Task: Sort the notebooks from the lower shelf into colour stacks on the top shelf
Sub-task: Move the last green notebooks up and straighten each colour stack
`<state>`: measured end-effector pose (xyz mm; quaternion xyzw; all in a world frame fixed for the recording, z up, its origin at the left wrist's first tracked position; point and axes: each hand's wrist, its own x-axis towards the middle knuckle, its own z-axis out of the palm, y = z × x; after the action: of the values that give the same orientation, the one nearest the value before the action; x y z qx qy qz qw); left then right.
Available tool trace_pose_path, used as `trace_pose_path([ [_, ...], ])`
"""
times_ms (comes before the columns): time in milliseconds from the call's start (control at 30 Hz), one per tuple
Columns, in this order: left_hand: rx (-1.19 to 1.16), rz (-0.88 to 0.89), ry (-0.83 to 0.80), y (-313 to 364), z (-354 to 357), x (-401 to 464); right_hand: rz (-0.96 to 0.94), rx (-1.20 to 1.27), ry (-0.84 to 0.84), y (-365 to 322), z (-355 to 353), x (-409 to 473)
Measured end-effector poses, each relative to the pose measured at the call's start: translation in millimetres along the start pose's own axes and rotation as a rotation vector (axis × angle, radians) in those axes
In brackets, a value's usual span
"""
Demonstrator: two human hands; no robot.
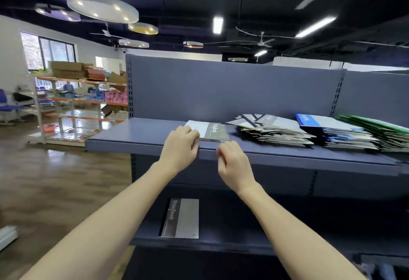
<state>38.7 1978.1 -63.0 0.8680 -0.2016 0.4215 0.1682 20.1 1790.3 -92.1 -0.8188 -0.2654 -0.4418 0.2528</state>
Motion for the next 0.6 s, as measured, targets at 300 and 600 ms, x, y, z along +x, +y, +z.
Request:
trace_pose_path([
  [300,0.181,0.135,-0.349,-16.3,34.8,-162.6,0.199,-0.101,-0.656,21.4,34.7,-126.9],
  [600,0.16,-0.256,-0.716,-49.7,65.5,-211.6,0.335,-0.082,-0.868,3.5,92.3,-155.8],
])
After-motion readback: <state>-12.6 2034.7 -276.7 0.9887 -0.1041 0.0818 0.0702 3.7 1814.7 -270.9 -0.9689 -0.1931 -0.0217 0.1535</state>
